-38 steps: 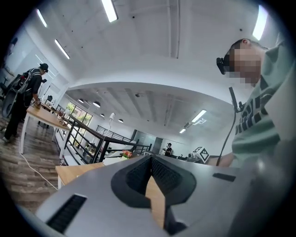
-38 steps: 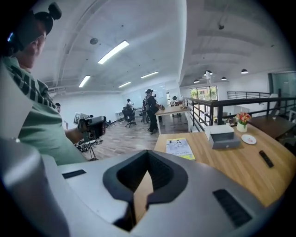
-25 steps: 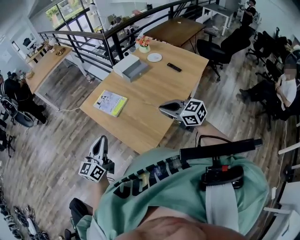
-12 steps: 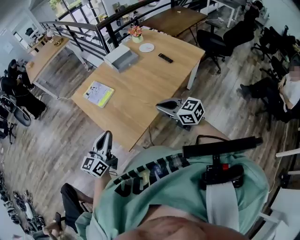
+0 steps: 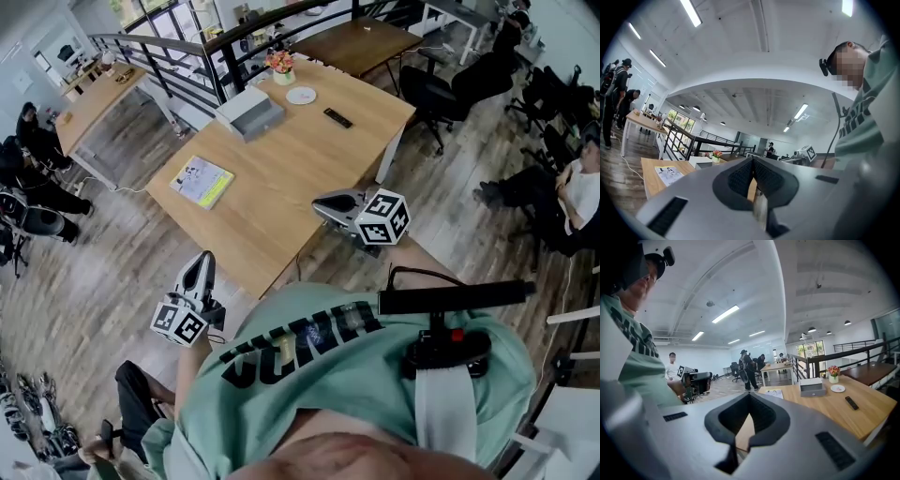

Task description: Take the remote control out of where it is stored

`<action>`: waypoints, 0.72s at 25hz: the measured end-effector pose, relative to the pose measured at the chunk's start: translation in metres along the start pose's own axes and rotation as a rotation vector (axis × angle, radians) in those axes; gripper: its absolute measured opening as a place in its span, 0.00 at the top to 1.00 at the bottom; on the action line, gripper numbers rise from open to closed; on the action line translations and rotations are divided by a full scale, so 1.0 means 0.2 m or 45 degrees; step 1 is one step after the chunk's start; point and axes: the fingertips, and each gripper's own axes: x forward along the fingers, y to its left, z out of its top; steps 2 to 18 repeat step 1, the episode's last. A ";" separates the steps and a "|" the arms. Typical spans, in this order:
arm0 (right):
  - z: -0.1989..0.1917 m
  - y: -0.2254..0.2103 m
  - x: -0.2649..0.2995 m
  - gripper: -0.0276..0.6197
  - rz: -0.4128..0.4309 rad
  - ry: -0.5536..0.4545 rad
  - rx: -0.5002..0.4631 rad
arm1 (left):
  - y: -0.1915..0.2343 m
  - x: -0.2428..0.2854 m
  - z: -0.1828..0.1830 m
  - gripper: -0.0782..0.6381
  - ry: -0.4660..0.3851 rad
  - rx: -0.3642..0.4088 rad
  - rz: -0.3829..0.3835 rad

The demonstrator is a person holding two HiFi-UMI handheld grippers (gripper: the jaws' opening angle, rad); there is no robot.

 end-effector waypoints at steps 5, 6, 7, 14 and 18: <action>0.01 0.00 0.01 0.95 0.000 -0.001 -0.001 | 0.01 -0.01 0.00 0.88 0.000 0.002 -0.004; 0.01 0.00 0.01 0.95 0.000 -0.001 -0.001 | 0.01 -0.01 0.00 0.88 0.000 0.002 -0.004; 0.01 0.00 0.01 0.95 0.000 -0.001 -0.001 | 0.01 -0.01 0.00 0.88 0.000 0.002 -0.004; 0.01 0.00 0.01 0.95 0.000 -0.001 -0.001 | 0.01 -0.01 0.00 0.88 0.000 0.002 -0.004; 0.01 0.00 0.01 0.95 0.000 -0.001 -0.001 | 0.01 -0.01 0.00 0.88 0.000 0.002 -0.004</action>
